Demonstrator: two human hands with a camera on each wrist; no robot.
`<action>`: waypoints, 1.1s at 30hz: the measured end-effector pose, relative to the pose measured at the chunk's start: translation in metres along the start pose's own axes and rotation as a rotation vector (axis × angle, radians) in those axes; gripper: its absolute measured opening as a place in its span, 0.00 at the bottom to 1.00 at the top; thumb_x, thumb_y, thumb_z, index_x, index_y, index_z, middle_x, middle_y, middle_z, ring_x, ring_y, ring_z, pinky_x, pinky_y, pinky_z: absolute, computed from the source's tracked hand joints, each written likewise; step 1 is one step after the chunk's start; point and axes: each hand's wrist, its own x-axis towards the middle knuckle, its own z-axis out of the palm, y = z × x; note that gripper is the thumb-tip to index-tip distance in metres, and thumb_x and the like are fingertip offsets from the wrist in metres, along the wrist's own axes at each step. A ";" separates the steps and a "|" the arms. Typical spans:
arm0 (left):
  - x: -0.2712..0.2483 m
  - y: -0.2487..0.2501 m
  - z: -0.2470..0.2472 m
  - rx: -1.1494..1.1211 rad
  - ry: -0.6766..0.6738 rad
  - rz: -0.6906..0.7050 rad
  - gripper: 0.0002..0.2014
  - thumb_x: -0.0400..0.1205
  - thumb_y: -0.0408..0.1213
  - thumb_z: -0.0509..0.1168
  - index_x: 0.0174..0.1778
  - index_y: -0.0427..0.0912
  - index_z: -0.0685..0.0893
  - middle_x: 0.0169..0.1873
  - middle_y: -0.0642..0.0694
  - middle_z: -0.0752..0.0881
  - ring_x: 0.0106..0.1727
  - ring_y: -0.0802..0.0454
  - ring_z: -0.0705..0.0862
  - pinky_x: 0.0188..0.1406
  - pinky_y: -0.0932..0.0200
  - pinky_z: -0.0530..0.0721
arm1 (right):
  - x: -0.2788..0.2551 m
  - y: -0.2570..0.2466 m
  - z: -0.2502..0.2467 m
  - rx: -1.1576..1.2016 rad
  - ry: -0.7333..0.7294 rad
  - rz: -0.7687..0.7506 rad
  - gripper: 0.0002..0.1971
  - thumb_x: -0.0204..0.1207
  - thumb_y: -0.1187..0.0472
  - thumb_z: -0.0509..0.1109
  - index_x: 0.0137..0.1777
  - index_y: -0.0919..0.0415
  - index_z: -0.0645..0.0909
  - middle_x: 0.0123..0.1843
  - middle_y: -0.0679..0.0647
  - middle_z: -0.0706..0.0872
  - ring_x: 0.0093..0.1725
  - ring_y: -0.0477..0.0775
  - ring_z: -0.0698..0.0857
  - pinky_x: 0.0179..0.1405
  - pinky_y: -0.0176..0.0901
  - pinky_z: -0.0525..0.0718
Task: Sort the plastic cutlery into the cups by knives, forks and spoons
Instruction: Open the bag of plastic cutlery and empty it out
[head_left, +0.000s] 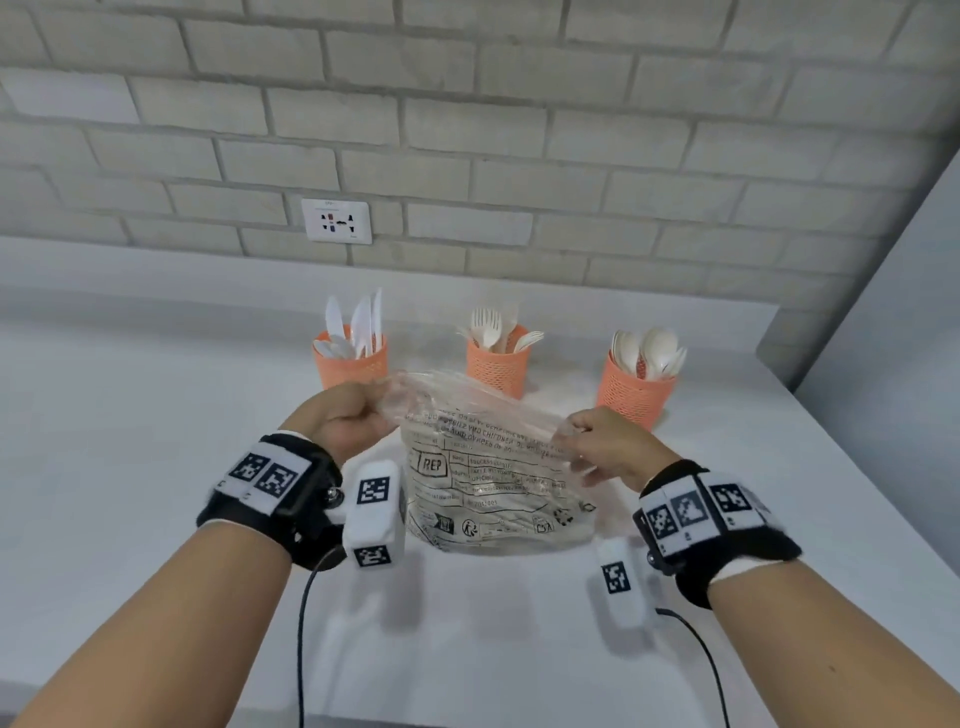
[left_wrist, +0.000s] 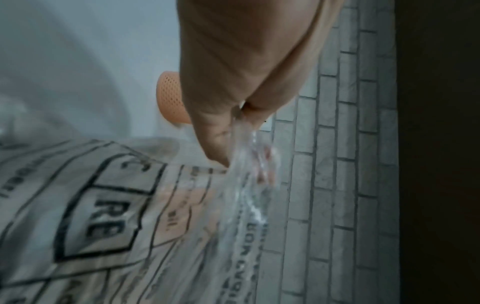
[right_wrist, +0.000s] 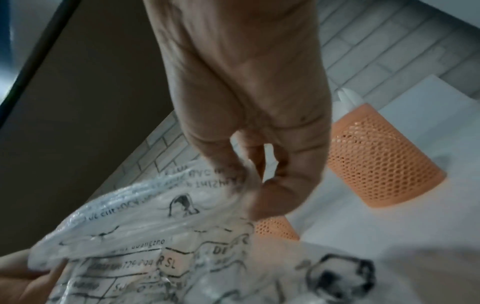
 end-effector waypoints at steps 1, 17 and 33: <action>-0.001 -0.001 0.004 -0.039 -0.027 -0.023 0.14 0.67 0.07 0.65 0.38 0.29 0.76 0.35 0.25 0.88 0.35 0.35 0.90 0.16 0.61 0.84 | 0.002 0.000 -0.001 0.118 -0.027 0.039 0.03 0.78 0.68 0.67 0.49 0.68 0.79 0.39 0.57 0.82 0.31 0.50 0.82 0.27 0.38 0.84; 0.012 -0.020 0.000 0.229 0.207 0.069 0.06 0.80 0.37 0.59 0.43 0.38 0.78 0.24 0.47 0.80 0.20 0.53 0.76 0.21 0.64 0.79 | 0.001 0.004 0.019 0.655 -0.059 0.199 0.17 0.83 0.48 0.58 0.48 0.61 0.81 0.37 0.58 0.89 0.37 0.59 0.87 0.38 0.51 0.85; 0.029 -0.035 0.005 1.505 0.289 0.661 0.20 0.74 0.17 0.59 0.51 0.41 0.89 0.64 0.38 0.70 0.70 0.41 0.69 0.70 0.56 0.68 | 0.007 -0.052 0.052 -0.737 -0.054 -0.409 0.11 0.80 0.71 0.61 0.57 0.68 0.83 0.58 0.62 0.85 0.46 0.52 0.80 0.46 0.34 0.73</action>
